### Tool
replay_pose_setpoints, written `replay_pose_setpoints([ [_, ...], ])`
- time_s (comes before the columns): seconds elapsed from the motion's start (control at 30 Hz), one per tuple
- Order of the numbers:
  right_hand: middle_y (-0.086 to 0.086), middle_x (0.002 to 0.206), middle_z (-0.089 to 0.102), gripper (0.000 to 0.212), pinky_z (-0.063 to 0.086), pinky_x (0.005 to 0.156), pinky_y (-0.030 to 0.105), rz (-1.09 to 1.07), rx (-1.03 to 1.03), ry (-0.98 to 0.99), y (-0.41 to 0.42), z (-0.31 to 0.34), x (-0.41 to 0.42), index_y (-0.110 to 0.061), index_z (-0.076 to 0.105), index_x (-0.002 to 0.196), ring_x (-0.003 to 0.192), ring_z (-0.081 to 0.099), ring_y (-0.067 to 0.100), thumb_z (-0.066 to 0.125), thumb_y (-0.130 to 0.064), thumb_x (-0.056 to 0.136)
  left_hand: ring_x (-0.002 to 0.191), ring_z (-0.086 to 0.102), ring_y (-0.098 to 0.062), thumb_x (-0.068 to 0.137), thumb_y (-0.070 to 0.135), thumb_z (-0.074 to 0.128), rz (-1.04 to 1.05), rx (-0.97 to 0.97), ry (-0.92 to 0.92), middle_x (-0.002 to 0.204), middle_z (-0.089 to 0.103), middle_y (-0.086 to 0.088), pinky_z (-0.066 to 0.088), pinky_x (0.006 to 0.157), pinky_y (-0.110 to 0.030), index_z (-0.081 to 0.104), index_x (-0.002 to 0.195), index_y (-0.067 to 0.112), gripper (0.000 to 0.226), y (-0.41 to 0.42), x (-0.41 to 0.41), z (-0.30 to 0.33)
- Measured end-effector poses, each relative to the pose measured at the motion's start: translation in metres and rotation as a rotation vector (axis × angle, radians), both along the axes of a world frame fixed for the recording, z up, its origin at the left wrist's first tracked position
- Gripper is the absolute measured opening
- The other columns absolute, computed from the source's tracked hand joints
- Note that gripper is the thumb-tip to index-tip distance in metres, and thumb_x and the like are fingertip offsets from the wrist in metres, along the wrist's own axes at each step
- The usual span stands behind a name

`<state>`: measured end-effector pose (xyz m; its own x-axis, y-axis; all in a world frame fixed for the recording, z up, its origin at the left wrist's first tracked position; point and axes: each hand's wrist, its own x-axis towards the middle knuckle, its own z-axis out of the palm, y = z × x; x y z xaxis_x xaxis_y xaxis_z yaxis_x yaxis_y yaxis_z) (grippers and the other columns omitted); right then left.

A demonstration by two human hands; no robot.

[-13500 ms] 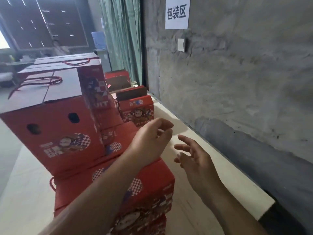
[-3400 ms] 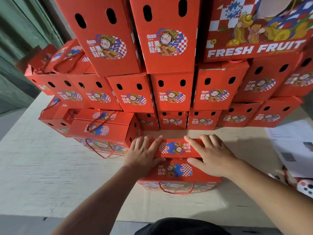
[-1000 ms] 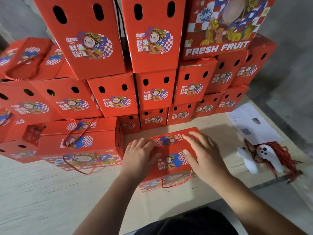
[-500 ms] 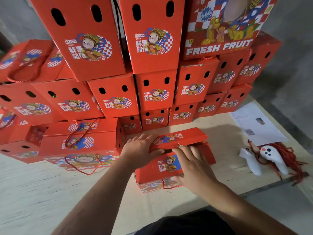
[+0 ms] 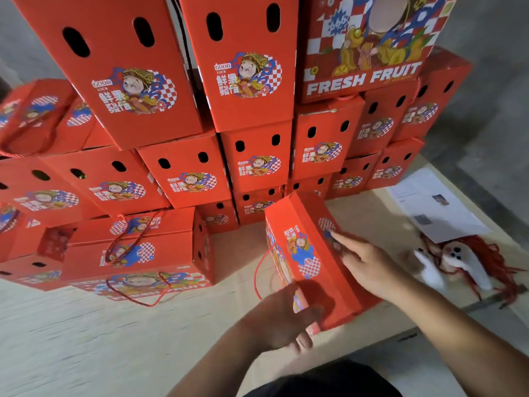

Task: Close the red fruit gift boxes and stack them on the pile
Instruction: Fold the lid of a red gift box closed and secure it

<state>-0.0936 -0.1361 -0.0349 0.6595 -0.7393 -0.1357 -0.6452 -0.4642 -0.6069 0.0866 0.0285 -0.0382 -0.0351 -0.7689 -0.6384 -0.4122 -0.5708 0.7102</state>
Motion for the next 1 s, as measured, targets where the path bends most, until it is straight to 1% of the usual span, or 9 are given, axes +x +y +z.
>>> replay_pose_setpoints([
  [0.13, -0.013, 0.141, 0.053, 0.079, 0.053, 0.100, 0.041, -0.217, 0.142, -0.011, 0.020, -0.007, 0.013, -0.053, 0.028, 0.152, 0.121, 0.061, 0.013, 0.060, -0.075, 0.083, 0.107, 0.067, -0.013, 0.097, 0.067, 0.052, -0.076, -0.440, -0.753, 0.116, 0.070, 0.014, 0.052, 0.083, -0.030, 0.058, 0.127, 0.041, 0.041, -0.032, 0.023, -0.011],
  [0.23, 0.002, 0.143, 0.051, 0.083, 0.054, 0.098, 0.046, -0.229, -0.122, 0.119, 0.030, -0.016, 0.013, -0.035, 0.018, 0.161, 0.121, 0.061, 0.027, 0.056, -0.066, 0.093, 0.136, 0.044, -0.027, 0.093, 0.075, 0.051, -0.259, -0.699, -0.845, 0.154, 0.041, 0.000, 0.043, 0.111, -0.045, 0.038, 0.155, 0.032, 0.076, -0.063, 0.052, -0.016],
  [0.3, 0.002, 0.144, 0.052, 0.081, 0.053, 0.100, 0.046, -0.185, -0.153, 0.084, 0.028, -0.019, 0.007, -0.030, 0.023, 0.161, 0.122, 0.060, 0.026, 0.056, -0.063, 0.095, 0.156, 0.011, -0.031, 0.084, 0.092, 0.041, -0.439, -0.703, -0.898, 0.171, 0.014, 0.000, 0.013, 0.129, -0.053, 0.018, 0.164, 0.036, 0.100, -0.078, 0.067, -0.022],
  [0.37, -0.004, 0.146, 0.054, 0.076, 0.053, 0.103, 0.043, -0.155, -0.096, 0.048, 0.019, -0.020, -0.004, -0.032, 0.027, 0.161, 0.124, 0.060, 0.020, 0.057, -0.059, 0.097, 0.157, -0.021, -0.027, 0.073, 0.100, 0.042, -0.618, -0.607, -0.947, 0.174, -0.012, 0.004, -0.015, 0.123, -0.051, -0.009, 0.165, 0.035, 0.124, -0.085, 0.077, -0.031],
  [0.47, -0.022, 0.145, 0.055, 0.075, 0.049, 0.106, 0.030, -0.065, 0.050, -0.008, -0.002, -0.012, -0.021, -0.045, 0.030, 0.158, 0.126, 0.057, 0.003, 0.059, -0.065, 0.092, 0.160, 0.000, -0.035, 0.071, 0.088, 0.064, -0.690, -0.594, -1.093, 0.174, 0.003, -0.003, 0.006, 0.129, -0.056, -0.011, 0.165, 0.032, 0.132, -0.082, 0.079, -0.037],
  [0.6, -0.025, 0.145, 0.057, 0.077, 0.046, 0.111, 0.032, 0.127, 0.149, -0.032, -0.035, 0.008, -0.029, -0.044, 0.039, 0.156, 0.132, 0.055, -0.003, 0.055, -0.073, 0.086, 0.115, 0.051, -0.028, 0.064, 0.083, 0.074, -0.518, -0.861, -1.126, 0.139, 0.056, 0.001, 0.054, 0.096, -0.047, 0.043, 0.157, 0.030, 0.111, -0.044, 0.058, -0.050],
  [0.77, -0.027, 0.149, 0.049, 0.076, 0.046, 0.105, 0.026, 0.196, 0.032, 0.075, -0.037, 0.010, -0.012, -0.047, 0.033, 0.155, 0.133, 0.052, 0.000, 0.048, -0.080, 0.088, 0.107, 0.049, -0.021, 0.071, 0.085, 0.062, -0.409, -0.929, -1.055, 0.127, 0.055, 0.007, 0.054, 0.091, -0.045, 0.047, 0.153, 0.032, 0.099, -0.022, 0.062, -0.052],
  [0.9, -0.008, 0.149, 0.037, 0.078, 0.046, 0.101, 0.036, 0.237, -0.250, 0.177, -0.002, -0.020, -0.008, -0.037, 0.033, 0.159, 0.125, 0.050, 0.022, 0.039, -0.076, 0.092, 0.153, 0.024, -0.031, 0.071, 0.091, 0.052, -0.371, -0.738, -0.933, 0.162, 0.034, 0.004, 0.023, 0.126, -0.060, 0.032, 0.158, 0.045, 0.101, -0.035, 0.082, -0.038],
  [1.0, 0.002, 0.156, 0.035, 0.071, 0.048, 0.104, 0.045, 0.249, -0.396, 0.183, 0.008, -0.033, -0.008, -0.037, 0.030, 0.162, 0.127, 0.048, 0.029, 0.035, -0.067, 0.098, 0.147, 0.032, -0.031, 0.067, 0.096, 0.056, -0.266, -0.727, -0.916, 0.157, 0.043, 0.010, 0.036, 0.115, -0.063, 0.044, 0.152, 0.044, 0.100, -0.023, 0.072, -0.044],
])
